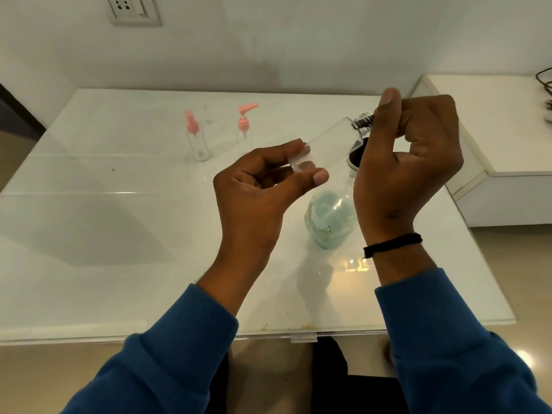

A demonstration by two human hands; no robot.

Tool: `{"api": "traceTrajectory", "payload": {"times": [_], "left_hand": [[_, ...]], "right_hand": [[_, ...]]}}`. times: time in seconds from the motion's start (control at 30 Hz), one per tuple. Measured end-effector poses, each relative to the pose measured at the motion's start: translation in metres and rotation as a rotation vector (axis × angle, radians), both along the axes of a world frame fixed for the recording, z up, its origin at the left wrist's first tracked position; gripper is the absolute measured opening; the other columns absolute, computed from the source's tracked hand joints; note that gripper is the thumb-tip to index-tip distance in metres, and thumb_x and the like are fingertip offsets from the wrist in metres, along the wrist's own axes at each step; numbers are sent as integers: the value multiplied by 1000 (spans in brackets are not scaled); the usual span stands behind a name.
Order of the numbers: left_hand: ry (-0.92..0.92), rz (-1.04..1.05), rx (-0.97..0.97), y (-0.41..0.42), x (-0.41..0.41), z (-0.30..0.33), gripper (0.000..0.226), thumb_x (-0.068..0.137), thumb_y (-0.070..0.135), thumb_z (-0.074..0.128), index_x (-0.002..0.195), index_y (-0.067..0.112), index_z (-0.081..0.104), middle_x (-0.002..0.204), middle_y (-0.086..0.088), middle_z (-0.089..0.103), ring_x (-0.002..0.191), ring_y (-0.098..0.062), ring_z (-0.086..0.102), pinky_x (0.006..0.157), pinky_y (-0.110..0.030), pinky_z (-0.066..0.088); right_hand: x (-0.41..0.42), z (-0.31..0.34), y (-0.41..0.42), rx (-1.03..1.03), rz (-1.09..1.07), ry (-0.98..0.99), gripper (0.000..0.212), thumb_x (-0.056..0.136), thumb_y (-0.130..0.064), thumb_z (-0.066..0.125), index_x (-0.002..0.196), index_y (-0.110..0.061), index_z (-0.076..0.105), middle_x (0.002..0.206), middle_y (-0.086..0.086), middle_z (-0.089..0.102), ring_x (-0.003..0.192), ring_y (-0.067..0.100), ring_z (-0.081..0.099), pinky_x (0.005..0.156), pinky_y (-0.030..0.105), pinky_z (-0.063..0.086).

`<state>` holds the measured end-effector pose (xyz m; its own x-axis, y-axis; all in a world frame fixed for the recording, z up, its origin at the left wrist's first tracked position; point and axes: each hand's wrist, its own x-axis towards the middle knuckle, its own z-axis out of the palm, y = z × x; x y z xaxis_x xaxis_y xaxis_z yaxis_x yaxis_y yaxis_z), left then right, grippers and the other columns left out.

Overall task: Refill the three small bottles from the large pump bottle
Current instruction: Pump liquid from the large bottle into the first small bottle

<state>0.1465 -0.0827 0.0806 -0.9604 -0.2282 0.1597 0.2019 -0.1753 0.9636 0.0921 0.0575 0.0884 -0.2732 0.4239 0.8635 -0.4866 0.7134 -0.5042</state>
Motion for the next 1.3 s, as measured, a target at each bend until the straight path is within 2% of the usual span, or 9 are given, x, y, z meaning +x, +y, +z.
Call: {"api": "traceTrajectory", "payload": {"times": [0.07, 0.2, 0.4, 0.6, 0.7, 0.83, 0.97, 1.13, 1.3], "left_hand": [[3, 5, -7, 0, 0, 0, 40, 71, 7, 88, 109, 11, 76, 103, 0, 79, 95, -21, 75, 86, -35, 61], [-7, 5, 8, -1, 1, 0, 40, 71, 4, 88, 108, 8, 76, 103, -1, 79, 94, -18, 76, 86, -34, 61], [3, -2, 10, -1, 0, 1, 40, 69, 6, 88, 107, 9, 76, 103, -2, 79, 93, -20, 76, 86, -36, 61], [-14, 4, 7, -2, 0, 0, 41, 69, 6, 89, 108, 9, 76, 103, -3, 78, 94, -22, 75, 87, -38, 61], [-7, 9, 1, -2, 1, 1, 42, 68, 9, 89, 108, 10, 76, 103, -2, 78, 94, -22, 75, 86, -37, 61], [3, 2, 2, -2, 1, 1, 41, 69, 5, 88, 108, 8, 76, 103, -2, 79, 93, -20, 76, 85, -34, 61], [-5, 8, -7, -1, 2, 1, 40, 69, 6, 88, 107, 9, 76, 103, -2, 79, 92, -19, 76, 84, -32, 61], [5, 6, 0, 0, 0, 1, 40, 70, 3, 87, 108, 9, 75, 103, -3, 79, 93, -19, 76, 83, -30, 61], [0, 8, -10, -1, 1, 0, 40, 70, 6, 87, 108, 9, 75, 103, -2, 79, 92, -17, 76, 82, -29, 61]], "right_hand": [[0, 1, -1, 2, -11, 5, 37, 99, -9, 63, 64, 0, 62, 66, 10, 60, 64, 27, 53, 61, 44, 46], [2, -3, -4, -39, 13, -6, 36, 98, -7, 64, 63, 0, 61, 64, 12, 56, 63, 18, 48, 60, 28, 41], [-1, -3, 0, -16, 4, -11, 41, 100, -13, 64, 61, 0, 59, 64, 12, 58, 62, 27, 50, 59, 44, 43], [1, -6, -4, -64, 34, -13, 38, 99, -7, 64, 62, -1, 59, 63, 12, 55, 63, 15, 44, 56, 34, 40], [0, -3, -2, -52, 33, -16, 40, 99, -9, 64, 60, 1, 58, 64, 11, 56, 61, 21, 47, 56, 38, 41], [2, -3, -4, -74, 33, -24, 39, 99, -10, 64, 61, -1, 58, 65, 10, 56, 62, 11, 43, 56, 39, 40], [3, -7, -4, -88, 61, -22, 37, 98, -6, 64, 62, 0, 59, 64, 11, 55, 61, 14, 43, 55, 39, 40], [0, -1, -1, -71, 55, -18, 41, 98, -8, 64, 59, 1, 57, 62, 13, 55, 60, 17, 42, 56, 33, 37], [0, -8, -3, -89, 55, -35, 39, 99, -10, 63, 62, 2, 58, 64, 14, 55, 61, 17, 42, 55, 42, 39]]}}
